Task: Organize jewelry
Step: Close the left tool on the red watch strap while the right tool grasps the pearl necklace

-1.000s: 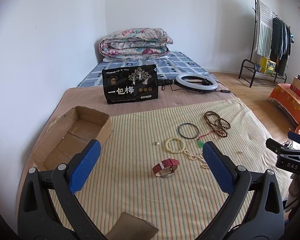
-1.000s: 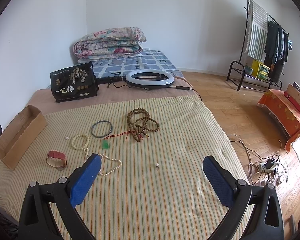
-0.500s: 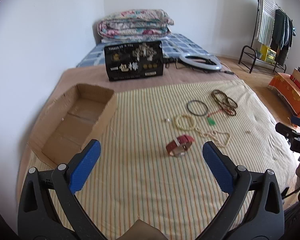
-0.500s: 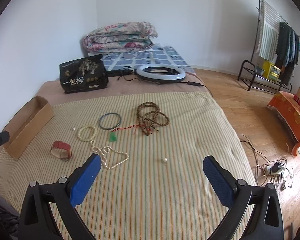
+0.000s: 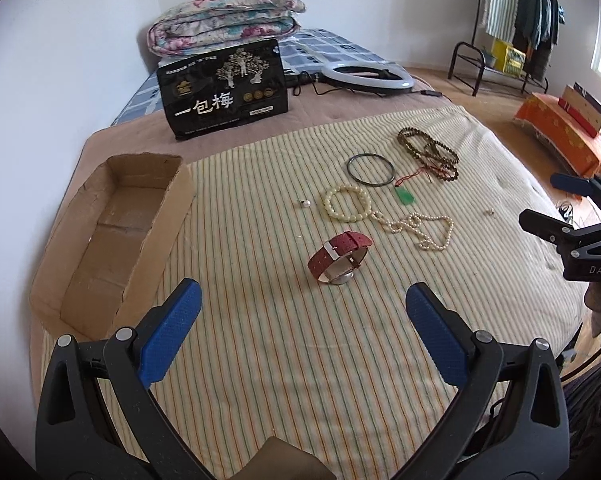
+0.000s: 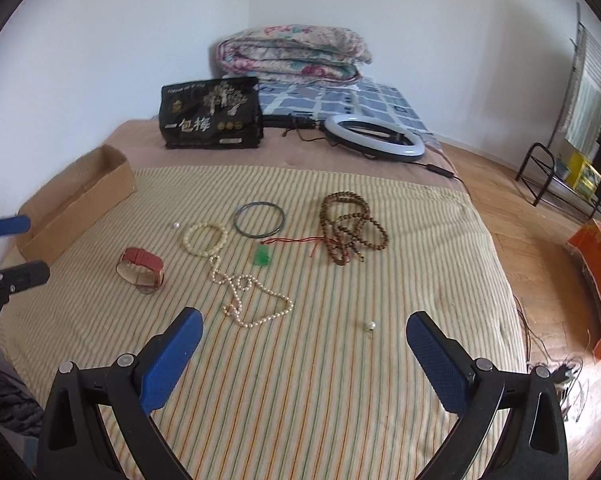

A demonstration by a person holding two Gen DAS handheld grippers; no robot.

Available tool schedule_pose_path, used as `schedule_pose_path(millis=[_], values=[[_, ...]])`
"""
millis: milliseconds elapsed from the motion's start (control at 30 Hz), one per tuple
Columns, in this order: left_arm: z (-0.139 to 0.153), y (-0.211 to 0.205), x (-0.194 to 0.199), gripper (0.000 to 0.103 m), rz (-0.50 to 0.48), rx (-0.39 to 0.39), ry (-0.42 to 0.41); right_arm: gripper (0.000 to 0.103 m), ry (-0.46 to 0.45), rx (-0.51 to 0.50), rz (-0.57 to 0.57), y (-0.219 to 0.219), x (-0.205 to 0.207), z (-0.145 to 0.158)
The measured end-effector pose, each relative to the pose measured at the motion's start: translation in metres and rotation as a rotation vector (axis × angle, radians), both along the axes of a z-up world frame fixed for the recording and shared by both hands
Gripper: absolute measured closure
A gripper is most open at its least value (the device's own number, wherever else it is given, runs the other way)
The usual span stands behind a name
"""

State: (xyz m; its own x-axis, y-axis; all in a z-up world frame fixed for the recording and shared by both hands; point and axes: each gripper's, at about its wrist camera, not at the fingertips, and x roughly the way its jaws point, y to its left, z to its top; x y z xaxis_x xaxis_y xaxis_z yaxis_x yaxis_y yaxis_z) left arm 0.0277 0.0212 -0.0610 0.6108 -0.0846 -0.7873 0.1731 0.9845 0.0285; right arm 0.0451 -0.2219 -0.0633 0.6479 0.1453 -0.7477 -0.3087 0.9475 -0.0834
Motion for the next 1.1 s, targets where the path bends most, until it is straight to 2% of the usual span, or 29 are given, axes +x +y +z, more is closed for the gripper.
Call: schedule_pose_path(millis=[133,300,433,500,633,867,1100], values=[[-0.009,-0.004,0.015,0.000,-0.025,0.023,0.037,0.000,0.028,-0.022,0.056,0.010,0.012,-0.013],[-0.028,0.000,0.034,0.000,-0.002,0.018,0.114,0.001,0.086,-0.024,0.087,0.016,0.027,-0.032],[-0.041,0.000,0.043,0.012,-0.013,0.012,0.158,0.001,0.106,-0.029,0.124,0.022,0.032,-0.041],[-0.046,-0.004,0.047,0.014,-0.035,0.014,0.171,0.001,0.118,-0.027,0.139,0.025,0.034,-0.045],[-0.051,-0.013,0.054,0.020,-0.079,0.029,0.173,0.001,0.135,-0.027,0.173,0.029,0.041,-0.052],[-0.055,-0.017,0.075,0.020,-0.117,0.034,0.174,0.002,0.169,-0.032,0.251,0.035,0.050,-0.067],[-0.064,-0.019,0.083,0.020,-0.143,0.045,0.186,0.002,0.202,-0.066,0.266,0.045,0.067,-0.086]])
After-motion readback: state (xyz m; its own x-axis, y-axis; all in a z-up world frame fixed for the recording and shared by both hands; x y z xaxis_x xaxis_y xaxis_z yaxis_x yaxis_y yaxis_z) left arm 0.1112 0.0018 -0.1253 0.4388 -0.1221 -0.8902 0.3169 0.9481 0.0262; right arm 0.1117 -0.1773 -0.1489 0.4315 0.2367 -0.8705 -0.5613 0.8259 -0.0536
